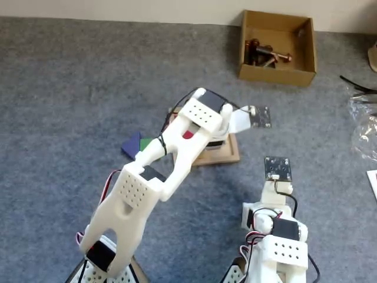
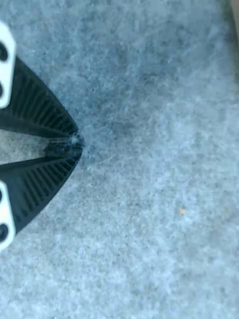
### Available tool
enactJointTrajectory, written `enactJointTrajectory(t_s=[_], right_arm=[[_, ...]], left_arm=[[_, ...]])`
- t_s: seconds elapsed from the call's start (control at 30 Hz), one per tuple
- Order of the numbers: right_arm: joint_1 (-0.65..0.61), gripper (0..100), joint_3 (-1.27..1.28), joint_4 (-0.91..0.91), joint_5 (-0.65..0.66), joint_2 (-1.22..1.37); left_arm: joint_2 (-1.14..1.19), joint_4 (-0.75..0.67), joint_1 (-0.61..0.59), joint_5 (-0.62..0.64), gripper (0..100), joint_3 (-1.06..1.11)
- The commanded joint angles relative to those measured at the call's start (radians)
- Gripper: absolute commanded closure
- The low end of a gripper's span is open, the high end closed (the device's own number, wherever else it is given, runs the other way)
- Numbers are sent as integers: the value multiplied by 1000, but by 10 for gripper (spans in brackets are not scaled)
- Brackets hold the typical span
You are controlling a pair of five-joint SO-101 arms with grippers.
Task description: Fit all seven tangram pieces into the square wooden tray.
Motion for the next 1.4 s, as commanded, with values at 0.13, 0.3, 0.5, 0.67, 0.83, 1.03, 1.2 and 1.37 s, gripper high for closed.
enactJointTrajectory(t_s=[0.13,0.3,0.5,0.67,0.83,1.03,1.2,1.37], right_arm=[[33,993,31,13,-3,-1],[33,993,31,13,-3,-1],[33,993,31,15,-3,-1],[33,993,31,15,-3,-1],[33,993,31,15,-3,-1],[33,993,31,15,-3,-1],[33,993,31,-16,-2,-1],[33,993,33,-27,-2,-1]], left_arm=[[-5,-87,-38,255,931,-8],[-5,-109,-61,385,931,-8],[-8,-107,-65,519,931,-10],[-47,-98,-62,526,931,-114],[-125,2,-47,532,930,-254],[-147,157,-44,534,942,-344],[-148,324,-48,534,989,-460],[-166,339,-85,534,995,-461]])
